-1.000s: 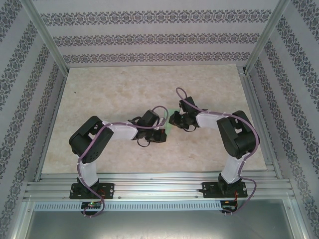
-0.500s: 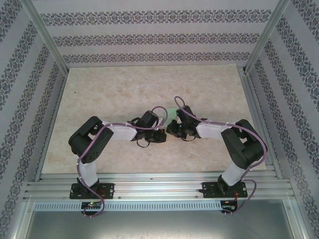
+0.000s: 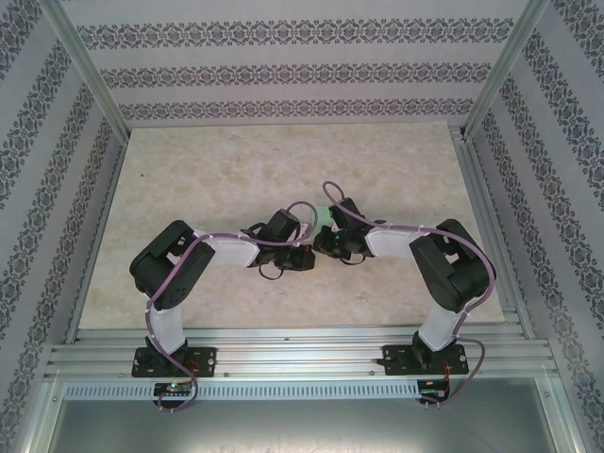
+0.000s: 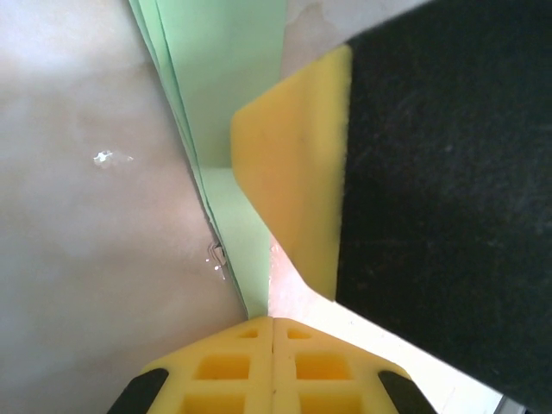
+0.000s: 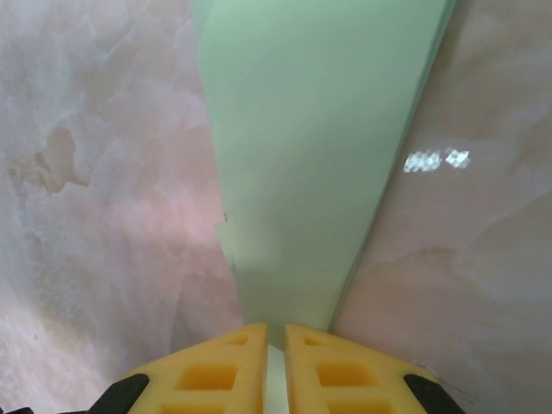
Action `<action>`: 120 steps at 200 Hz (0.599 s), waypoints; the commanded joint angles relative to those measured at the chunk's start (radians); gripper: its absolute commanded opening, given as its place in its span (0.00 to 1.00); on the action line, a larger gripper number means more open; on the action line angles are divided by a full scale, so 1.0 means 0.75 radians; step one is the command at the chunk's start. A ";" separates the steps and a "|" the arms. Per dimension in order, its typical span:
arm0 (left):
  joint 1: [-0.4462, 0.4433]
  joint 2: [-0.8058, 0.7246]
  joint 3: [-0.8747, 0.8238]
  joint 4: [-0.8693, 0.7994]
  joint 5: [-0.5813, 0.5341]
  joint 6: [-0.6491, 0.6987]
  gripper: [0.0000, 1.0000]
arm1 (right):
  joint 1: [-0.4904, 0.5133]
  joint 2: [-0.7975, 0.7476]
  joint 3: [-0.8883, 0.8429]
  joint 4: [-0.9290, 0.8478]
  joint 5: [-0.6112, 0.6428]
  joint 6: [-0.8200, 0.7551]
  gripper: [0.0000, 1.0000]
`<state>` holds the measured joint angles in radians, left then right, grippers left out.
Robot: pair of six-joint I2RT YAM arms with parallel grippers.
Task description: Fold a paper plane with a square sheet of paper (fold left side to right side)
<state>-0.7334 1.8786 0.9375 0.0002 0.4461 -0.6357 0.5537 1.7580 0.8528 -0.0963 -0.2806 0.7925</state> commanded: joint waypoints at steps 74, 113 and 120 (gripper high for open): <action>-0.008 0.093 -0.056 -0.059 -0.104 0.017 0.05 | -0.107 0.109 0.112 -0.022 0.132 -0.154 0.14; -0.008 0.093 -0.057 -0.059 -0.102 0.019 0.05 | -0.154 0.141 0.143 -0.016 0.131 -0.187 0.15; -0.008 0.093 -0.059 -0.057 -0.104 0.017 0.05 | -0.164 0.141 0.146 -0.010 0.131 -0.191 0.15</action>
<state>-0.7334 1.8786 0.9360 0.0044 0.4465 -0.6357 0.4561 1.8324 0.9485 -0.1085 -0.2504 0.6868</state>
